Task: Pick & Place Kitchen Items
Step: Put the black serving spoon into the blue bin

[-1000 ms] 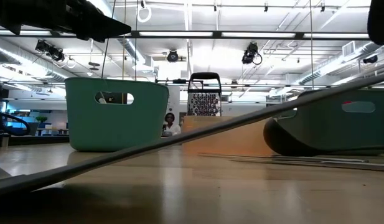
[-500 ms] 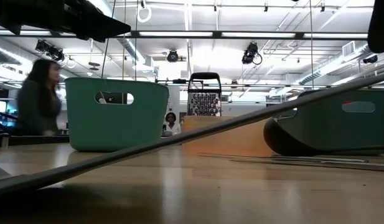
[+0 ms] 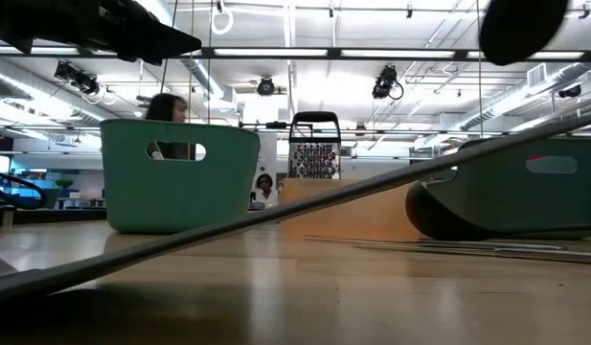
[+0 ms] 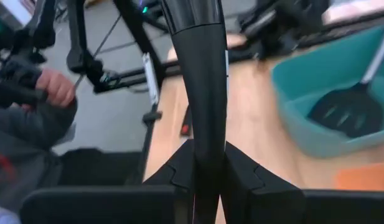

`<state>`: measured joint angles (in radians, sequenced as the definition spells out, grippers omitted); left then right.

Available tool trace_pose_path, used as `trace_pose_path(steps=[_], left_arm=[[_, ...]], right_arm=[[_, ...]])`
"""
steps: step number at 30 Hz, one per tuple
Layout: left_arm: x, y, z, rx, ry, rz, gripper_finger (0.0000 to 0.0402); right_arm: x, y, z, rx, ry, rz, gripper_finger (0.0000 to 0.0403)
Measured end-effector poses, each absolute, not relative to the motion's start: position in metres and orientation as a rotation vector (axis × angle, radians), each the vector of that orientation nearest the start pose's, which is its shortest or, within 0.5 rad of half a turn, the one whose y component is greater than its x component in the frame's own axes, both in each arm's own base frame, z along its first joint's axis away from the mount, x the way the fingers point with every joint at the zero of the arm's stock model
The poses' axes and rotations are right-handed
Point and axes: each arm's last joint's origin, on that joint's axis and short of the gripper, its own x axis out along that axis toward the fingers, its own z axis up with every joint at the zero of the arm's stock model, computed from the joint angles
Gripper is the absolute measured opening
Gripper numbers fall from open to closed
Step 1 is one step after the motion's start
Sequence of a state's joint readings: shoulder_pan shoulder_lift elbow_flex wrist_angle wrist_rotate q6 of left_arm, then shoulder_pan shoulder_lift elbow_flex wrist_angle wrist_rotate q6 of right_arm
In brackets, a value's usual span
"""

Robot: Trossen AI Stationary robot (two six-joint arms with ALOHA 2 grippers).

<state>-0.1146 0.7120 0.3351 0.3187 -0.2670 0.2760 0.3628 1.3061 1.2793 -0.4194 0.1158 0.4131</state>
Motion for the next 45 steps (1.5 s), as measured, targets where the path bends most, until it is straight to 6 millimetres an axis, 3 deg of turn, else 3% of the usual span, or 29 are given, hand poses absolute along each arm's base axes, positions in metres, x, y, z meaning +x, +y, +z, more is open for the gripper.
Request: trace_pose_path(steps=[10,17,22,29,39,45], left_arm=[[0.165,-0.011,0.235,0.289,0.089,0.143,0.0016],[0.165,-0.011,0.234,0.292,0.099,0.142,0.0016],[0.165,-0.011,0.234,0.302,0.100,0.142,0.0016],[0.165,-0.011,0.234,0.302,0.100,0.142,0.0016],[0.165,-0.011,0.234,0.301,0.100,0.142,0.0016],[0.165,-0.011,0.234,0.305,0.100,0.142,0.0016]], right_arm=[[0.231,0.039,0.411,0.223,0.276,0.002,0.0048],[0.205,-0.012,0.421,0.183,0.238,-0.316,0.0048],[0.200,-0.044,0.408,0.182,0.356,-0.533,0.0048],[0.206,-0.080,0.388,0.192,0.470,-0.687,0.0048],[0.203,-0.118,0.314,0.357,0.581,-0.808,0.0048],[0.196,-0.129,0.287,0.443,0.575,-0.900,0.0048]])
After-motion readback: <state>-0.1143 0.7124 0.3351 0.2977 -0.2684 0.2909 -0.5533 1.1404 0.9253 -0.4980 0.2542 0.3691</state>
